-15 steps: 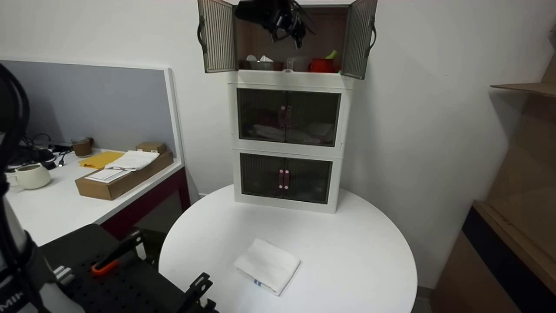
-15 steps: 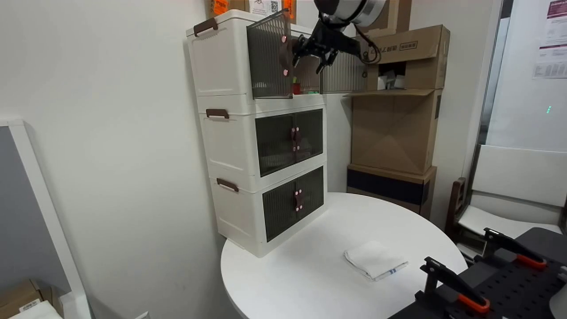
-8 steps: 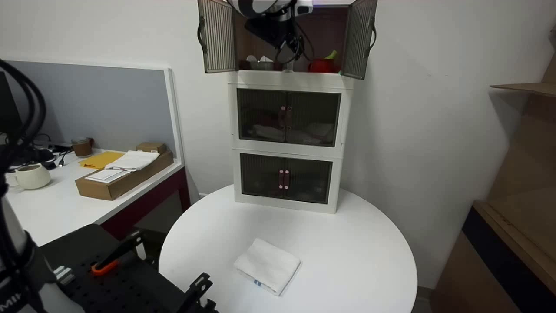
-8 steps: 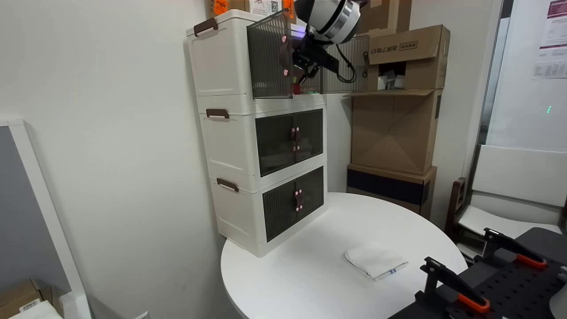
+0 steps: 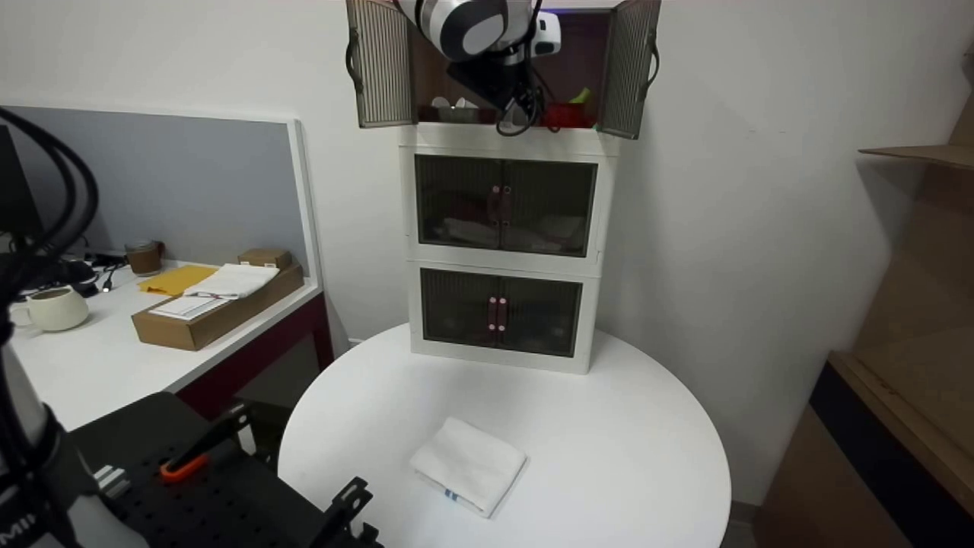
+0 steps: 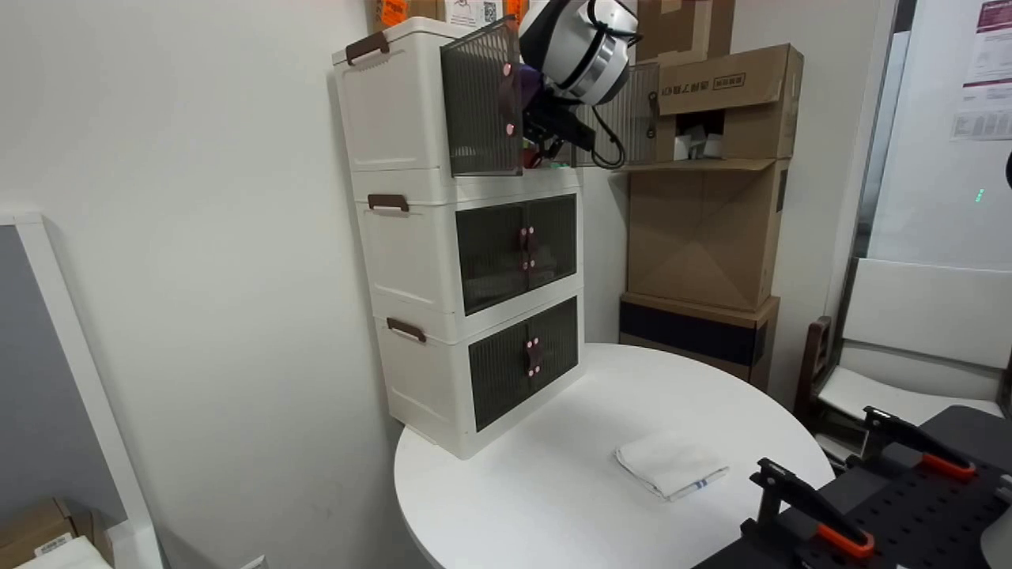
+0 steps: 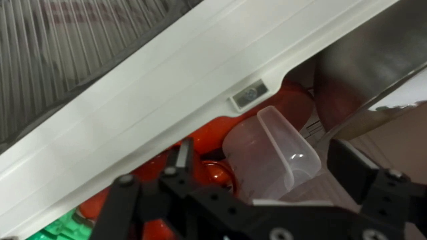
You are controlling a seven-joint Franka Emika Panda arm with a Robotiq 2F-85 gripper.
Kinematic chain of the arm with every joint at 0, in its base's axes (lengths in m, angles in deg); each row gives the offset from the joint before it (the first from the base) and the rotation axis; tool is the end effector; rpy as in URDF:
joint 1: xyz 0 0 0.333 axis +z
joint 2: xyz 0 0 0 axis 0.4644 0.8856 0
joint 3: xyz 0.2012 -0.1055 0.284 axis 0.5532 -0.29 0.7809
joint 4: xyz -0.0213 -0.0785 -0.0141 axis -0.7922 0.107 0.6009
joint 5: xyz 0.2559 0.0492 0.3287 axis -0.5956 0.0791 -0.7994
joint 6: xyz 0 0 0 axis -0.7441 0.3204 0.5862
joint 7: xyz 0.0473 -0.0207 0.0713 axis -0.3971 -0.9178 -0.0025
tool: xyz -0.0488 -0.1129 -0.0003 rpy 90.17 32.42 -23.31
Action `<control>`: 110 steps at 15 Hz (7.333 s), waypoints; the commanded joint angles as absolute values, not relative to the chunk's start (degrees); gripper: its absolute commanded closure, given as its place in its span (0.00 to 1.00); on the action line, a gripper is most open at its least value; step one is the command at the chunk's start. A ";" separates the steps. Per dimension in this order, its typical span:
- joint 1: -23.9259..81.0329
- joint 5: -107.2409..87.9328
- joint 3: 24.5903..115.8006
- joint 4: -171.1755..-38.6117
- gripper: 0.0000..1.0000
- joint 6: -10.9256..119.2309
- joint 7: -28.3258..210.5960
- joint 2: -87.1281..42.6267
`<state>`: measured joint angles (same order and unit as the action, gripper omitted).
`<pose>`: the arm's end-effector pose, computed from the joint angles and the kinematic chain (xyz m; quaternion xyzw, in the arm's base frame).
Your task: Remove the jug from the topmost shelf
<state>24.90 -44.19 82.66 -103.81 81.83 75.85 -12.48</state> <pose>0.7826 0.0329 0.4754 -0.9046 0.0983 -0.3707 0.1862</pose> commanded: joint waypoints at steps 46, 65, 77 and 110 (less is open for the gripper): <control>25.24 -44.92 87.29 -123.33 0.93 99.61 68.77 -27.17; 20.74 -43.84 84.40 -156.03 0.93 106.49 71.57 -38.04; 41.43 -45.22 58.28 -137.02 0.93 110.81 75.71 2.40; 17.13 -17.77 87.13 -130.60 0.00 87.39 79.34 -4.03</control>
